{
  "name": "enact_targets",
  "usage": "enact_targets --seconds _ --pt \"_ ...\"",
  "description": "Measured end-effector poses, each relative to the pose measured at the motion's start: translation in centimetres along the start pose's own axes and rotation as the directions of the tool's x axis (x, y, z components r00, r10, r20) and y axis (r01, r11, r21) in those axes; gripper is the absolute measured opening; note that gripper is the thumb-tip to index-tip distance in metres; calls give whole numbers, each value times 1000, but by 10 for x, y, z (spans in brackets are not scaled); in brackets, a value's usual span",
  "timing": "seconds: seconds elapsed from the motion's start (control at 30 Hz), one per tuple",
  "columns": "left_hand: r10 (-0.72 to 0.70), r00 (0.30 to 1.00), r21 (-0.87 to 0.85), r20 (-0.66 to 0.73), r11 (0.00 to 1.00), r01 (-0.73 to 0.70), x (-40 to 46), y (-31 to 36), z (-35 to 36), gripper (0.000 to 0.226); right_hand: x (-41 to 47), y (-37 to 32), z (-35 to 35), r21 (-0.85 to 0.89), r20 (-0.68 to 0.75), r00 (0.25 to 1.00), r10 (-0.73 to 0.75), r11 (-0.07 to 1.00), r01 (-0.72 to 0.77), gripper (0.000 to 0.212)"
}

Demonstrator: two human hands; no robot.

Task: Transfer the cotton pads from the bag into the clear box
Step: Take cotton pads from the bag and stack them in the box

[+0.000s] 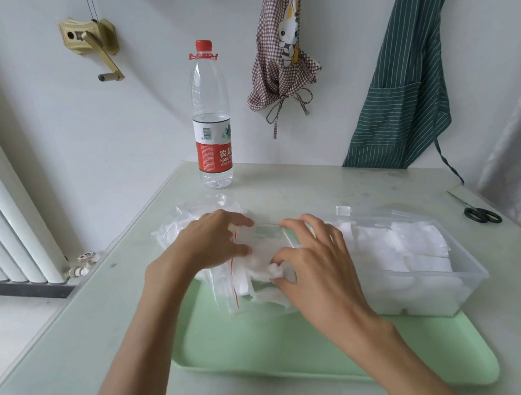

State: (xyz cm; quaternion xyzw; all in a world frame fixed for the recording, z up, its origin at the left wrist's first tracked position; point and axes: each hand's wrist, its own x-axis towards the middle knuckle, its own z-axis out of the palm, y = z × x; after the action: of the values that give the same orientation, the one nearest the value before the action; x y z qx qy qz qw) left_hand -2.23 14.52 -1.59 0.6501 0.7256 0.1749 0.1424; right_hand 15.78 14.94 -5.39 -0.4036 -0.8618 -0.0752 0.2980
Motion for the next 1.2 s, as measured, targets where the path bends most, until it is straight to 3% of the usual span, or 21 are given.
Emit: enact_targets --seconds 0.1,0.17,0.23,0.3,0.37,0.43,0.47,0.53,0.6,0.67,0.77,0.83,1.0,1.13,1.2 --pt "59 998 -63 -36 996 -61 -4 0 -11 31 6 2 -14 294 -23 998 64 954 -54 18" --pt "66 995 -73 -71 995 -71 -5 0 -15 30 11 4 -26 508 13 990 142 852 -129 19" --pt "81 991 -124 -109 988 -95 -6 6 -17 25 17 9 -41 711 121 968 218 661 -238 19" --pt "63 976 -337 -211 932 -133 -9 21 -20 14 20 17 -56 824 258 936 241 451 -344 18" --pt "23 983 -619 -183 774 -133 -12 41 -22 48 21 26 -69 847 393 887 242 281 -452 19" --pt "112 994 -762 8 644 -66 -11 53 -18 78 21 33 -79 835 467 850 242 195 -514 18" --pt "170 983 -780 70 624 -53 -12 59 -14 81 20 37 -83 828 477 841 255 191 -528 18" --pt "235 970 -733 59 670 -117 -15 68 -7 65 20 44 -88 804 483 827 289 229 -549 21" --pt "197 978 -726 -64 663 -181 -17 75 1 40 20 50 -91 769 491 813 313 282 -573 27" --pt "93 980 -814 -175 546 -197 -19 85 9 19 19 57 -95 746 501 802 324 309 -590 28" --pt "29 941 -818 -336 486 -307 -19 99 21 14 18 64 -103 748 523 797 300 286 -599 7" --pt "57 924 -779 -379 519 -351 -15 111 28 19 17 69 -106 761 472 813 340 308 -571 10" --pt "184 907 -636 -378 661 -399 11 132 29 17 19 83 -98 793 127 828 546 446 -416 16" --pt "239 917 -565 -320 728 -388 29 145 32 10 15 105 -96 808 99 826 555 440 -392 18" --pt "218 939 -533 -266 778 -332 36 146 39 12 10 118 -91 798 103 788 607 422 -430 18"
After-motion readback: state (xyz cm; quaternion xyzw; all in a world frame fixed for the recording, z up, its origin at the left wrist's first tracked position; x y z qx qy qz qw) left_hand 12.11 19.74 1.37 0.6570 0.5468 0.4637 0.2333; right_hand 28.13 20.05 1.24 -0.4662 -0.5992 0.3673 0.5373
